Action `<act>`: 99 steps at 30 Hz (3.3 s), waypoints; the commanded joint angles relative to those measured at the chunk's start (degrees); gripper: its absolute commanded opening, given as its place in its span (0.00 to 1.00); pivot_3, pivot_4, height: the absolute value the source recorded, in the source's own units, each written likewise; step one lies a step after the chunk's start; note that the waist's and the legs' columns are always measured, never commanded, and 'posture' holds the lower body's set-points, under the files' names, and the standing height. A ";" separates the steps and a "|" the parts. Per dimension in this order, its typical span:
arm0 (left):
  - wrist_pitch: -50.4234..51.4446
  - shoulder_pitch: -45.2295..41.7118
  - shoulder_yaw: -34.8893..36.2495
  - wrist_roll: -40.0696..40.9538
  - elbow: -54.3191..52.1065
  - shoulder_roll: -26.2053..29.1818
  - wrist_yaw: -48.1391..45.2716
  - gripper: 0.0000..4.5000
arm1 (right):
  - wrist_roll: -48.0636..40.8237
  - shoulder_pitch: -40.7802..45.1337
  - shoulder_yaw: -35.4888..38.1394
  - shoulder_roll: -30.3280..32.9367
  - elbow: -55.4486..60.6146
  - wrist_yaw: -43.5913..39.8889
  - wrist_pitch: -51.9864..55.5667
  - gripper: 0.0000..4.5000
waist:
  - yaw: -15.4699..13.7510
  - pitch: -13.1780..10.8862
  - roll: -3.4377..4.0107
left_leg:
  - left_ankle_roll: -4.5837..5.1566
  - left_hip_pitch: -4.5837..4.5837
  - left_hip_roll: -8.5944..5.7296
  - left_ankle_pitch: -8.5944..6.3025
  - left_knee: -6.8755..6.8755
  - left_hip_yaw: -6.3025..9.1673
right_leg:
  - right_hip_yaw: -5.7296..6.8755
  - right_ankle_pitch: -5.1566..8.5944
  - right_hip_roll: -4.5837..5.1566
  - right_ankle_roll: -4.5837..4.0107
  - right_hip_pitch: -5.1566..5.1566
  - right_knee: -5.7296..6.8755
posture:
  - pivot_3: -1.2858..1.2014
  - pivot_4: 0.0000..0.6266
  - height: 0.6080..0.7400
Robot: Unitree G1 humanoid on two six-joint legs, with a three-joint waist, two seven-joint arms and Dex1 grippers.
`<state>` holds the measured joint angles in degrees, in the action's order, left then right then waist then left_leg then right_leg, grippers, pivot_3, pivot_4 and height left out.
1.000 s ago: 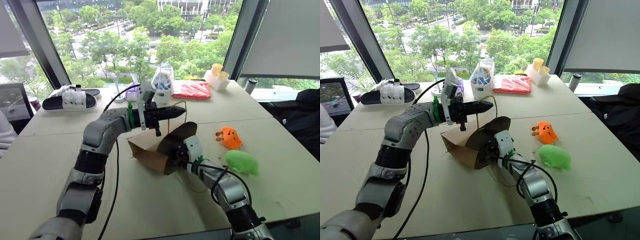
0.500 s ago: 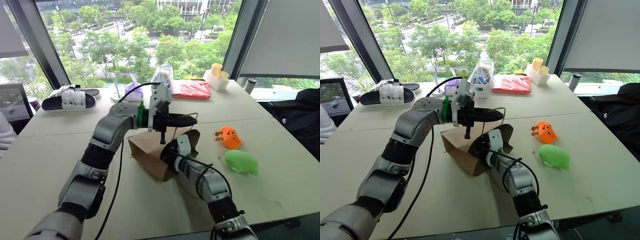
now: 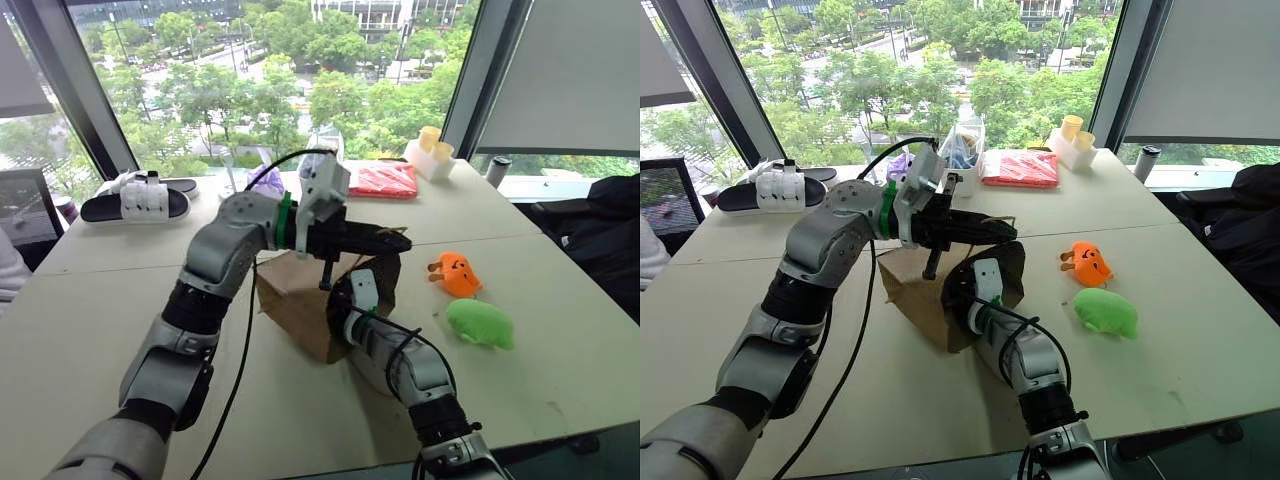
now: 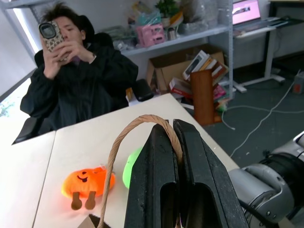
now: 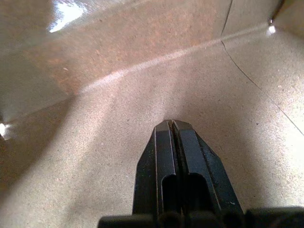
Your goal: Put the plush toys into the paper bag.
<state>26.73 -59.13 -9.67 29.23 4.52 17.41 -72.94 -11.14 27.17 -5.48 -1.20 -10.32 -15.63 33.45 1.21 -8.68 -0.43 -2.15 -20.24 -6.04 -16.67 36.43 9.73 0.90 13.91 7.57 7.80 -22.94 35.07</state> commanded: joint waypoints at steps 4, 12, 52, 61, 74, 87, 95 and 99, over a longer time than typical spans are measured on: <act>1.40 -0.80 2.19 3.07 -3.57 -0.12 1.16 0.01 | 0.33 -1.78 -1.16 -0.94 -0.76 -0.09 0.81 0.00 | 0.01 0.01 -0.01 | -0.01 0.01 0.00 0.01 -0.02 -0.01 | -0.02 0.00 -0.01 0.00 -0.02 0.01 | 0.52 0.24 1.00; -2.26 -0.37 1.50 -1.71 2.77 1.70 2.57 0.01 | 2.46 -4.32 -5.24 2.38 7.43 -4.56 -5.81 0.00 | -0.02 0.03 -0.02 | -0.03 0.03 0.00 0.02 -0.09 -0.02 | -0.04 0.00 -0.01 0.00 -0.04 0.01 | 0.52 0.24 1.00; -10.92 -1.26 2.91 -8.79 17.11 -1.60 6.25 0.00 | -5.61 -21.14 15.85 38.25 30.10 0.97 20.76 1.00 | -0.63 0.02 -0.17 | -0.03 -0.11 0.00 0.07 -0.13 -0.22 | -0.16 0.01 -0.01 0.02 -0.13 -0.06 | 0.52 0.24 1.00; -10.21 -0.84 3.50 -8.17 16.21 -1.61 7.09 0.00 | -2.85 -21.20 17.12 38.33 29.29 0.97 18.85 0.16 | -0.68 0.07 -0.28 | -0.04 -0.10 0.00 0.07 -0.08 -0.19 | -0.16 0.02 -0.02 0.03 -0.06 -0.09 | 0.52 0.24 1.00; -9.42 -3.54 3.74 -6.66 22.20 -3.60 2.22 0.00 | -9.75 -11.35 13.74 43.88 46.32 -17.69 2.09 0.01 | -0.48 0.02 -0.43 | -0.05 -0.07 0.08 0.07 -0.09 -0.18 | -0.16 0.04 -0.15 0.07 -0.02 -0.10 | 0.52 0.24 1.00; -4.45 -3.90 4.39 -3.19 18.50 -3.55 -1.46 0.00 | 8.37 -3.14 -5.66 43.85 28.85 -24.16 -19.23 0.01 | -0.39 0.00 -0.49 | -0.05 -0.12 0.06 0.07 0.10 -0.11 | -0.25 0.04 -0.19 0.07 0.05 -0.14 | 0.52 0.24 1.00; -0.52 -2.02 4.90 -1.22 13.67 -3.74 -0.55 0.00 | 17.37 4.58 -12.88 39.93 17.73 -26.26 -29.74 0.01 | -0.38 0.00 -0.49 | -0.07 -0.13 0.08 0.08 0.10 -0.11 | -0.28 0.04 -0.21 0.07 -0.01 -0.09 | 0.52 0.24 1.00; -0.14 -0.36 4.13 -1.38 11.38 -3.60 -0.33 0.00 | 21.07 8.81 -16.47 35.44 11.41 -26.74 -34.58 0.01 | -0.23 0.00 -0.49 | -0.10 -0.12 0.09 0.10 0.09 -0.10 | -0.30 0.03 -0.23 0.06 -0.02 -0.07 | 0.52 0.24 1.00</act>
<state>26.19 -59.25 -5.97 26.89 18.14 13.51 -73.39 8.32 34.35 -21.56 34.85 2.00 -42.33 1.34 0.97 -8.68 -0.92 -2.26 -20.35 -5.95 -16.57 36.52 9.63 0.60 13.94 7.34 7.86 -22.96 35.01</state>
